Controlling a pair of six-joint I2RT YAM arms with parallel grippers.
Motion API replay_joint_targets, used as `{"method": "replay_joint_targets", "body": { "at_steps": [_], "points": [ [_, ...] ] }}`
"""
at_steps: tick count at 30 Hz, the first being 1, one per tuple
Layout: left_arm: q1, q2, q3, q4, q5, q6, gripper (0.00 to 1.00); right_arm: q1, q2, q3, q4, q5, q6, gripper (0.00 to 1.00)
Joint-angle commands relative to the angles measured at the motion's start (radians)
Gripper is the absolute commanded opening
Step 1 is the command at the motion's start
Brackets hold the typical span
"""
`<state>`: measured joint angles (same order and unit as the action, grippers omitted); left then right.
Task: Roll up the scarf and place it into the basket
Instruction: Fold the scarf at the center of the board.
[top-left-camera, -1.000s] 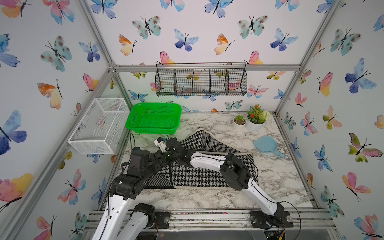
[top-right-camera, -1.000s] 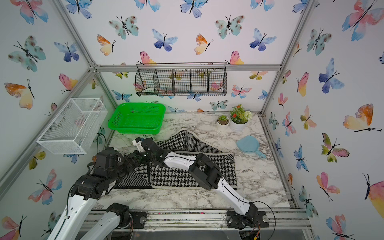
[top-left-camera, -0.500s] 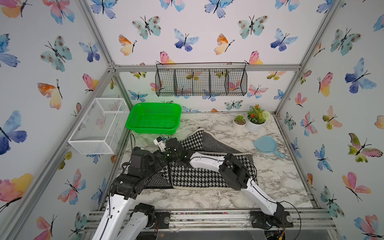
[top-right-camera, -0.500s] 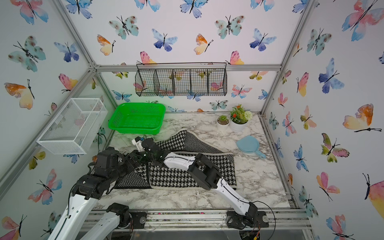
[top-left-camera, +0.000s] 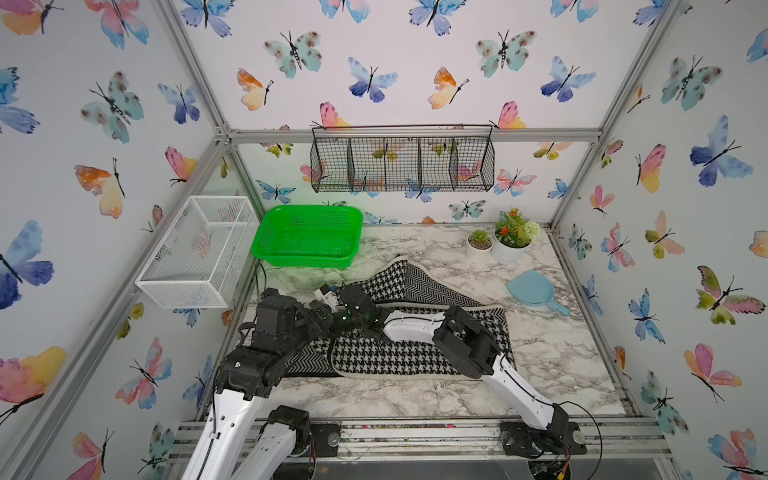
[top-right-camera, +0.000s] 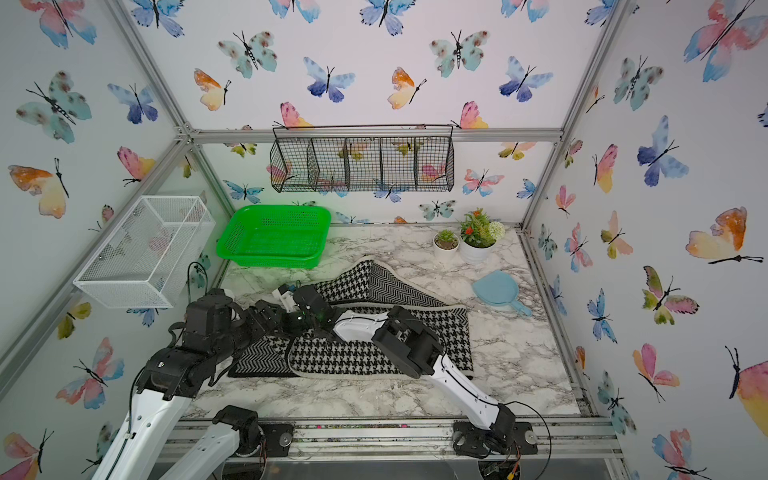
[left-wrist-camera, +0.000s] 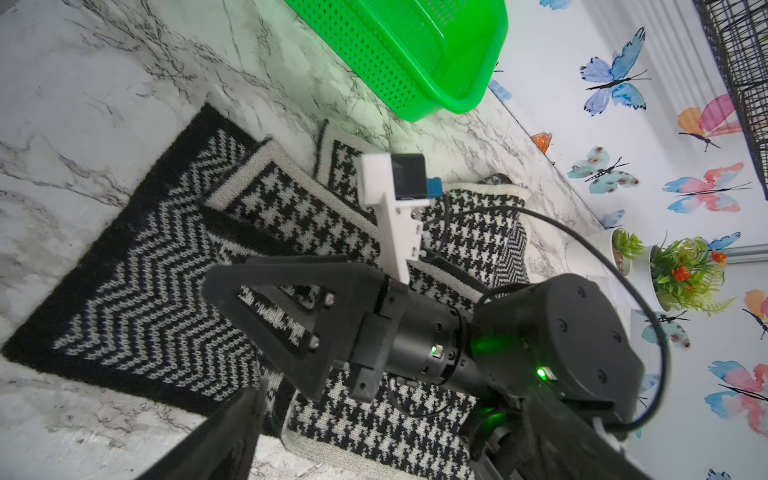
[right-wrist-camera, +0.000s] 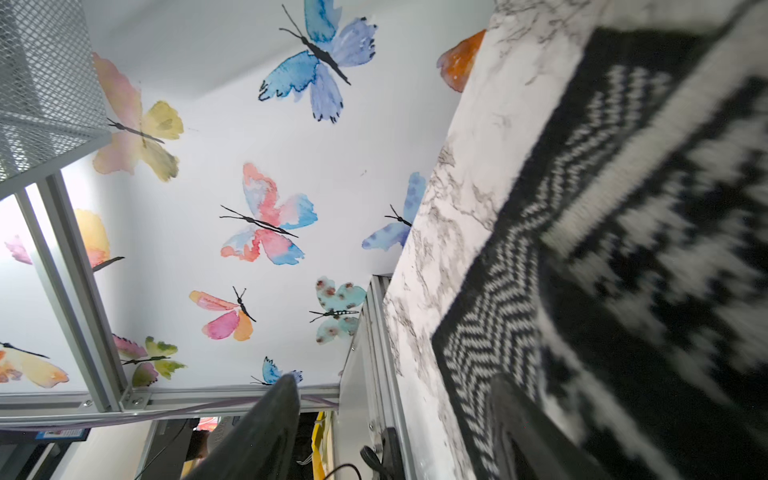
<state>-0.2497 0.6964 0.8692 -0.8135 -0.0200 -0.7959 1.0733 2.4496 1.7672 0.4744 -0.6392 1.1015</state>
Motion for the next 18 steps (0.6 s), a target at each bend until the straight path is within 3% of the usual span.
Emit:
{"method": "replay_joint_targets", "body": {
  "at_steps": [1,6,11,14,18],
  "points": [
    [0.006,0.006,0.019,0.037,0.004,0.043,0.98,-0.068,-0.202,-0.104,-0.093,0.076,-0.171,0.8],
    [0.004,0.058,-0.022,0.151,0.101,0.075,0.98,-0.134,-0.484,-0.269,-0.449,0.354,-0.419,0.9],
    [0.0,0.185,-0.071,0.276,0.17,0.096,0.98,-0.224,-0.726,-0.452,-0.722,0.681,-0.54,0.98],
    [0.001,0.269,-0.066,0.301,0.169,0.113,0.98,-0.346,-0.817,-0.536,-0.863,0.74,-0.568,0.98],
    [0.002,0.371,-0.051,0.343,0.181,0.119,0.98,-0.529,-0.919,-0.685,-0.906,0.746,-0.594,0.98]
  ]
}}
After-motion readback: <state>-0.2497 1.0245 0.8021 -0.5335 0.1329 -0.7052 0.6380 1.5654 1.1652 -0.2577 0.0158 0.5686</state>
